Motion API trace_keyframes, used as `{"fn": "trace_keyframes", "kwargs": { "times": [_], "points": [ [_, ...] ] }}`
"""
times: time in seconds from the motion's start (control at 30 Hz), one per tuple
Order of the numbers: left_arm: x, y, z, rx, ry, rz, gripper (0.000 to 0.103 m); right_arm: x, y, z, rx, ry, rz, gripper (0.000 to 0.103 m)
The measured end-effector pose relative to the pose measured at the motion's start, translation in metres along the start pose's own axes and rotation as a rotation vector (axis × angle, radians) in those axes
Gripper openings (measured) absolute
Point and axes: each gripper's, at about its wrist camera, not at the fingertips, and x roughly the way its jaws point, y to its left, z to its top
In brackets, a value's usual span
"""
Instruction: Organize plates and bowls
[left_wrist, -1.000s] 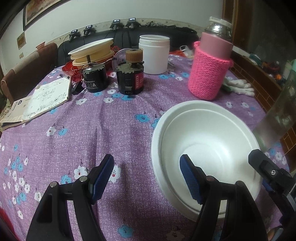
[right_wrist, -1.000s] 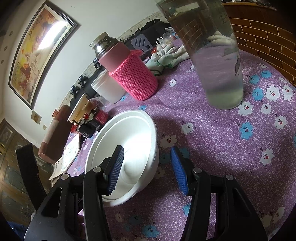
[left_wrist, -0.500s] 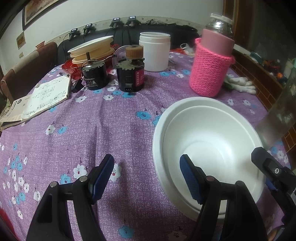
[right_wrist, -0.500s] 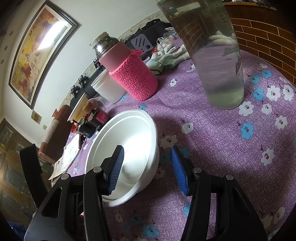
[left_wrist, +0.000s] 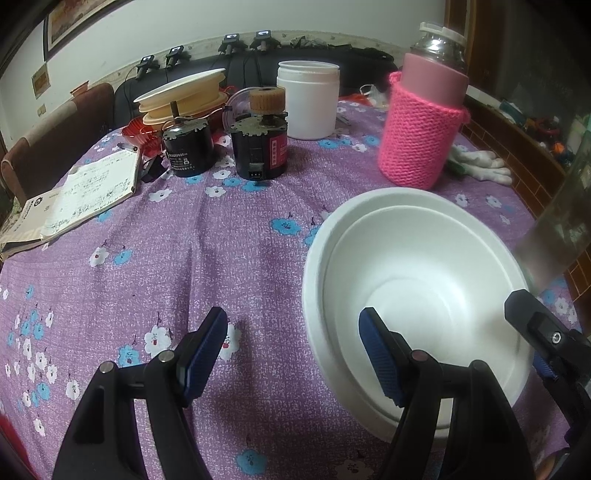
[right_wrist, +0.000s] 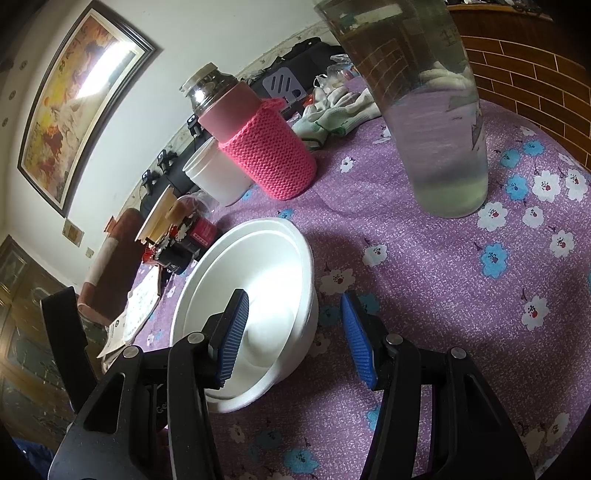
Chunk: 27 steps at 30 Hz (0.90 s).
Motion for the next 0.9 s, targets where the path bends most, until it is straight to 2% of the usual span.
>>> {"fn": "trace_keyframes", "kwargs": {
  "times": [0.33, 0.47, 0.53, 0.6, 0.7, 0.8, 0.87, 0.9],
  "points": [
    [0.002, -0.001, -0.001, 0.006, 0.006, 0.007, 0.074, 0.003, 0.003, -0.002, -0.006, 0.012, 0.001, 0.051],
    [0.001, -0.001, -0.002, 0.01, 0.007, 0.009, 0.074, 0.005, 0.004, -0.002, -0.02, 0.02, -0.009, 0.038],
    [0.001, -0.002, -0.002, 0.01, 0.006, 0.01, 0.074, 0.005, 0.005, -0.003, -0.025, 0.024, -0.012, 0.038],
    [0.001, -0.002, -0.002, 0.012, 0.001, 0.015, 0.074, 0.006, 0.005, -0.002, -0.028, 0.028, -0.009, 0.028],
    [0.001, -0.002, -0.002, 0.014, -0.003, 0.018, 0.074, 0.007, 0.007, -0.003, -0.04, 0.036, -0.01, 0.019],
    [0.0, -0.003, -0.002, 0.015, -0.012, 0.024, 0.073, 0.006, 0.009, -0.004, -0.058, 0.034, -0.015, 0.015],
    [0.0, -0.003, -0.003, 0.019, -0.015, 0.022, 0.067, 0.006, 0.011, -0.004, -0.063, 0.039, -0.002, 0.012],
    [0.001, -0.004, -0.003, 0.024, -0.012, 0.019, 0.059, 0.006, 0.011, -0.005, -0.068, 0.038, 0.001, 0.012]
  ]
}}
